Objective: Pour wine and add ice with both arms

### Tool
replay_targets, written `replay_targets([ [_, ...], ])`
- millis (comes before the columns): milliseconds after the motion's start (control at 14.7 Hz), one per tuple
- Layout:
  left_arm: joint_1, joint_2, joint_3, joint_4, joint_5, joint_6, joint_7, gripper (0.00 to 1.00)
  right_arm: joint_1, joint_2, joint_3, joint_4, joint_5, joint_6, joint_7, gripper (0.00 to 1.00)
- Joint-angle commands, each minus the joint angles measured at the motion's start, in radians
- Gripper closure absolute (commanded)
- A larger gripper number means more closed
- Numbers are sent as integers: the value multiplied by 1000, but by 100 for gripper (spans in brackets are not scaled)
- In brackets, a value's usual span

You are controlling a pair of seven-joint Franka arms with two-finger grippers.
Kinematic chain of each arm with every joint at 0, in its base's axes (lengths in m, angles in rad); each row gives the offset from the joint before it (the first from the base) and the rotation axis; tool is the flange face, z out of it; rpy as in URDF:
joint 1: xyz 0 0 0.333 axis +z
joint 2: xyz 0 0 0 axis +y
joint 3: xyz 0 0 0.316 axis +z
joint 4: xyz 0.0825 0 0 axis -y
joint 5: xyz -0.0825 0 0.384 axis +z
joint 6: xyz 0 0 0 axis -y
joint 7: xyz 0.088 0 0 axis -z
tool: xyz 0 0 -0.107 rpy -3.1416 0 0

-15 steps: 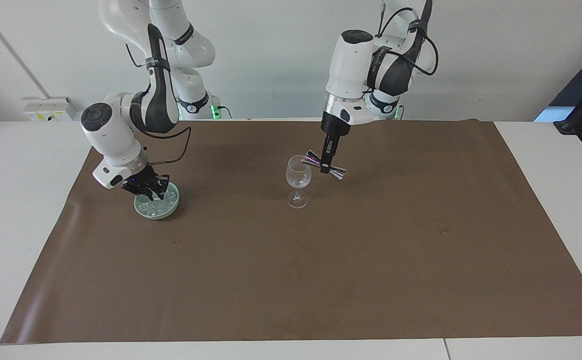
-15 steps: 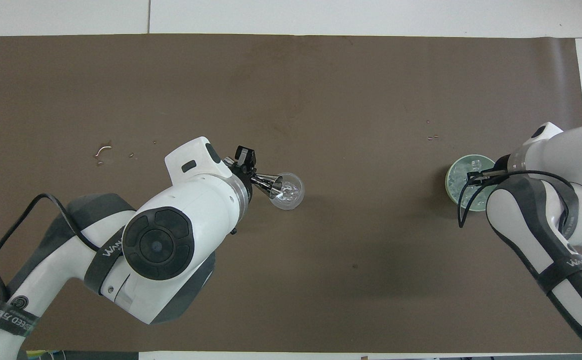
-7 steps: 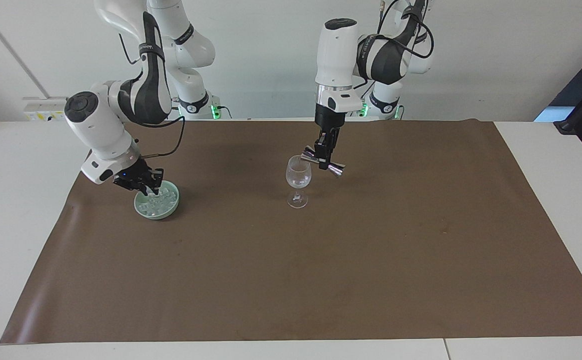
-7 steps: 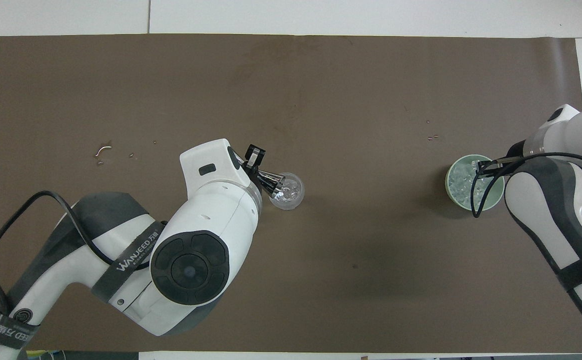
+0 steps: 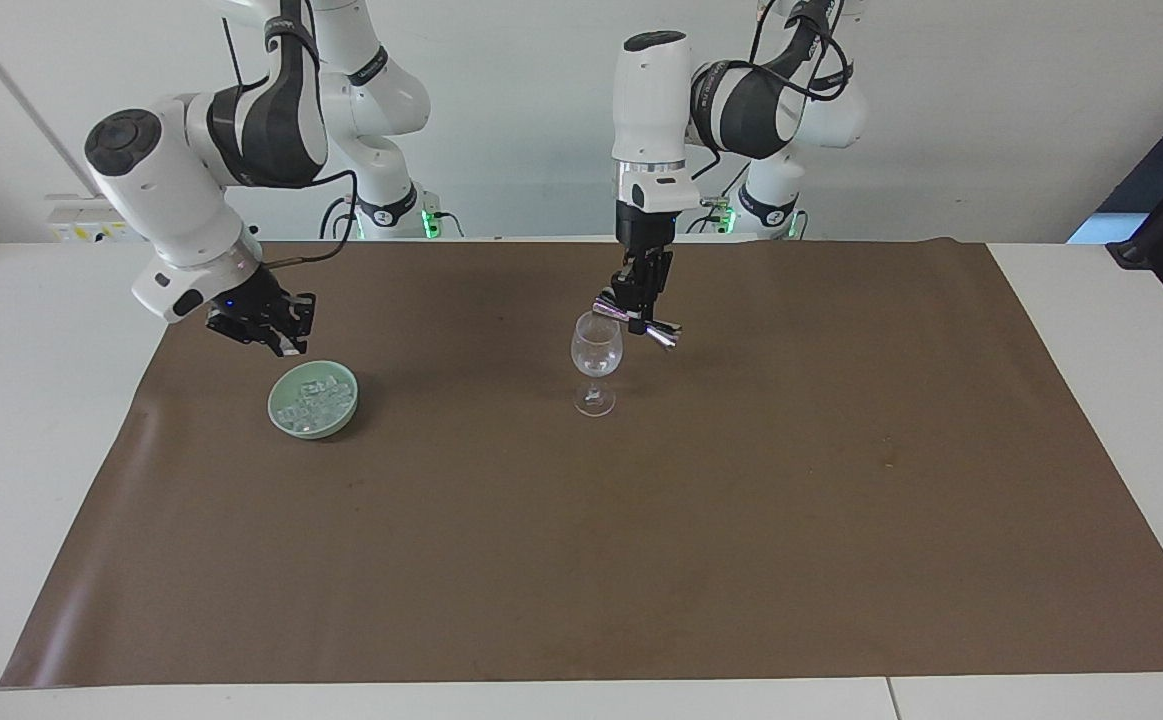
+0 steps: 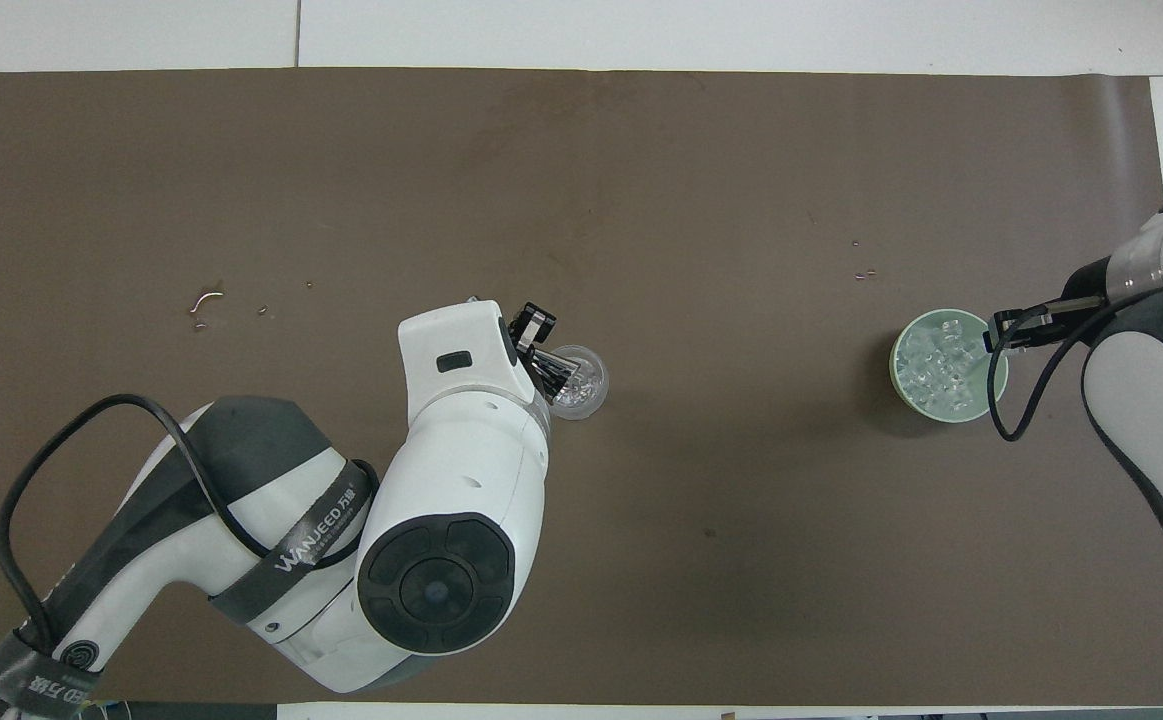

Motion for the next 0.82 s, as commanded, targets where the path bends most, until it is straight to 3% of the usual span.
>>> replay_targets([
  [0, -14, 5, 4, 14, 46, -12, 6, 100, 10, -52, 13, -3, 14, -19, 13, 95],
  [341, -12, 5, 4, 16, 46, -19, 31, 100, 13, -41, 89, 93, 17, -80, 156, 95],
  [613, 0, 9, 4, 23, 34, -16, 30, 100, 14, -35, 140, 106, 66, -68, 249, 95],
  [749, 14, 5, 8, 23, -36, -8, 33, 100, 19, -34, 148, 115, 81, -63, 286, 95],
])
